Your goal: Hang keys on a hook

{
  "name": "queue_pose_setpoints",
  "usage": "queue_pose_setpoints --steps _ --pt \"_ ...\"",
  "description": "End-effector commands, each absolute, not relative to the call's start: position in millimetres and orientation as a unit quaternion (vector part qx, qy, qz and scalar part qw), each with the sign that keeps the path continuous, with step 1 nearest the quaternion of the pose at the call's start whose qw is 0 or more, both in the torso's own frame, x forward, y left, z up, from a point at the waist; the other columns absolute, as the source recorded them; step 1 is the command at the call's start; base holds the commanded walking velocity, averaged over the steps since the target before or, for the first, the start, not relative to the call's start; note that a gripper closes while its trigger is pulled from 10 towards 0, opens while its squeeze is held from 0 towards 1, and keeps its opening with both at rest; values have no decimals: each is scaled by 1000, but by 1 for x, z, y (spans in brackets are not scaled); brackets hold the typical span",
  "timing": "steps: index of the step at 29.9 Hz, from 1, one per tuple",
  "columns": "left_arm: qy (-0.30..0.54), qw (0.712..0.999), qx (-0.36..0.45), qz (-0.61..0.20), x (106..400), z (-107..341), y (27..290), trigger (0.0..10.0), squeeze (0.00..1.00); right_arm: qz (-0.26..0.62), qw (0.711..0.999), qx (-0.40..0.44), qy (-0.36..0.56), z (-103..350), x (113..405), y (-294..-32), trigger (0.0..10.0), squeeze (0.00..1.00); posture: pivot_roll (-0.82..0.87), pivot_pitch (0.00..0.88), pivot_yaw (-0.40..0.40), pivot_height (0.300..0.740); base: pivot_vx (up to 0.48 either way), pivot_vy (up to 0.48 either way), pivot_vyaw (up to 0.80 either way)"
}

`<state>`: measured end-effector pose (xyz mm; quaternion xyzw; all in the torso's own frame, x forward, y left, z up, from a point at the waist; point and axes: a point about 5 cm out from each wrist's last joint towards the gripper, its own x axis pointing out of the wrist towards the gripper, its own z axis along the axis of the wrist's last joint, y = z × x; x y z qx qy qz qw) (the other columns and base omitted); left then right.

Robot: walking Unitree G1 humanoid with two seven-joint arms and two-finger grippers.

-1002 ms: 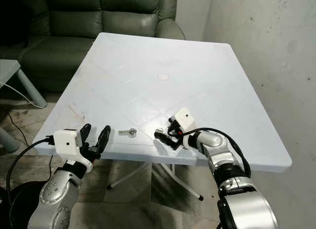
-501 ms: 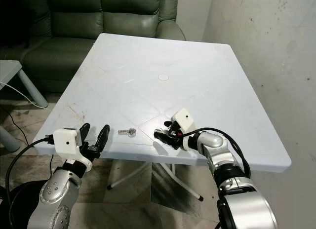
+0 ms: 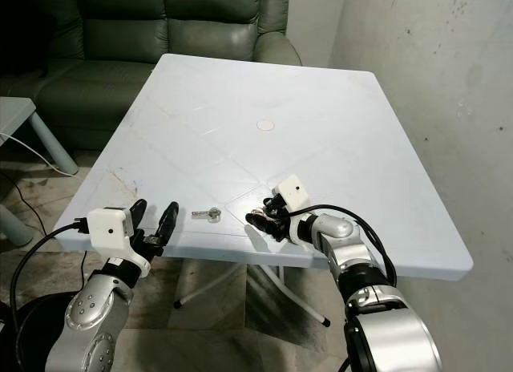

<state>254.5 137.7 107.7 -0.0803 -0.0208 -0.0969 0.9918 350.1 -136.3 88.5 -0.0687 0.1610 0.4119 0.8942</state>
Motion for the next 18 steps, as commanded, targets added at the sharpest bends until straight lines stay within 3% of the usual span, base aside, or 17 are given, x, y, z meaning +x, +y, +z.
queue_pose_setpoints --steps 1,2,7,8,18 --pt "-24 992 -77 -95 256 111 138 10000 0 415 894 -72 155 94 353 -138 10000 0 -48 56 -38 740 0 0 0" --pt "-24 992 -77 -94 256 111 138 10000 0 415 893 -73 155 95 353 -140 2431 0 -48 56 -37 740 0 0 0" --pt "-25 992 -78 -93 256 111 138 10000 0 416 893 -75 156 96 353 -143 2431 0 -48 56 -37 740 0 0 0" --pt "-25 992 -78 -93 257 111 139 10000 0 418 892 -76 155 97 354 -143 0 0 -50 55 -37 740 0 0 0" --pt "-28 992 -77 -91 259 113 140 10000 0 425 888 -81 155 98 353 -146 235 0 -49 54 -31 740 0 0 0"
